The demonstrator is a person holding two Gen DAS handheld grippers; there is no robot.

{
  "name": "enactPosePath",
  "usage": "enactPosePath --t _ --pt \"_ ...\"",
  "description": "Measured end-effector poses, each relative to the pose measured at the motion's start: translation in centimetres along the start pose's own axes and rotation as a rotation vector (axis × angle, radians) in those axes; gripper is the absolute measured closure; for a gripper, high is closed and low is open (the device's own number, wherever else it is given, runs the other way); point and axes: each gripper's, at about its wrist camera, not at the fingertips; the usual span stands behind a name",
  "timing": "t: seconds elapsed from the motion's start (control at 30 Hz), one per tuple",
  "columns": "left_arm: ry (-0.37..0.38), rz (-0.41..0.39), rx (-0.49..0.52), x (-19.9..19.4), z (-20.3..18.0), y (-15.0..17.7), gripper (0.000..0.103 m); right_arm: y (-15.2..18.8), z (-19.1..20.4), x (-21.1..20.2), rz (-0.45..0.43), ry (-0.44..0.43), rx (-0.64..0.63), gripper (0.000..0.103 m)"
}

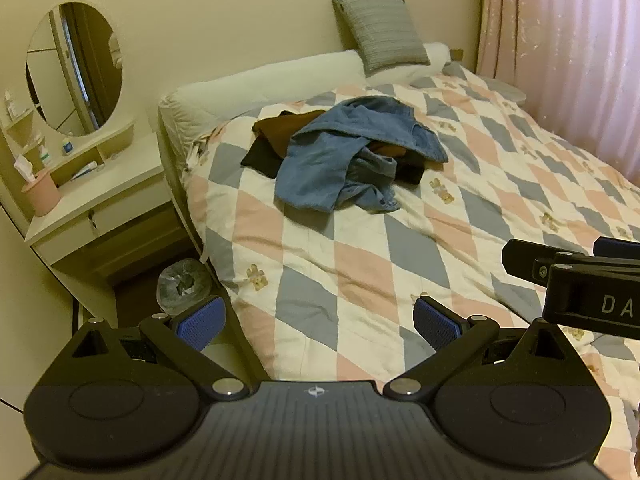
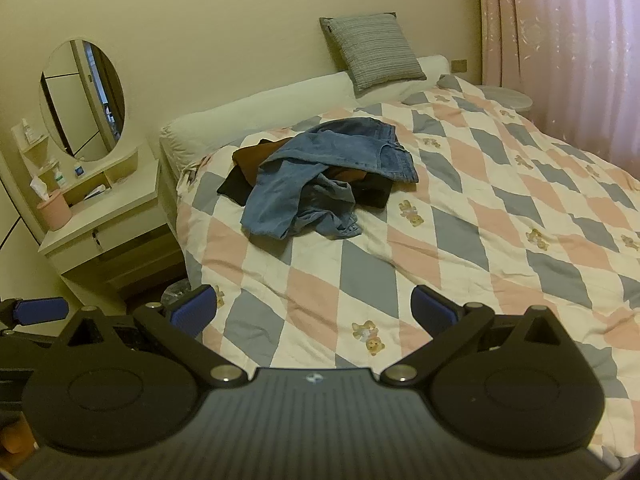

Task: Fold clothes
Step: 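Move both grippers toward the pile of blue jeans on the bed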

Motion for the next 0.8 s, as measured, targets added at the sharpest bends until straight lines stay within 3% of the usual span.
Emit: enactPosePath --t 0.8 --pt "0.039 0.020 -0.019 1.6 0.9 -1.8 0.000 -0.9 -0.1 2.1 0.002 -0.023 -0.037 0.001"
Point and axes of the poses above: each gripper's, at about its wrist camera, not at the fingertips, and x roughly the way its jaws point, z to its left, y to its underside, and after that the axes turned 7 degrees about z, right-handed
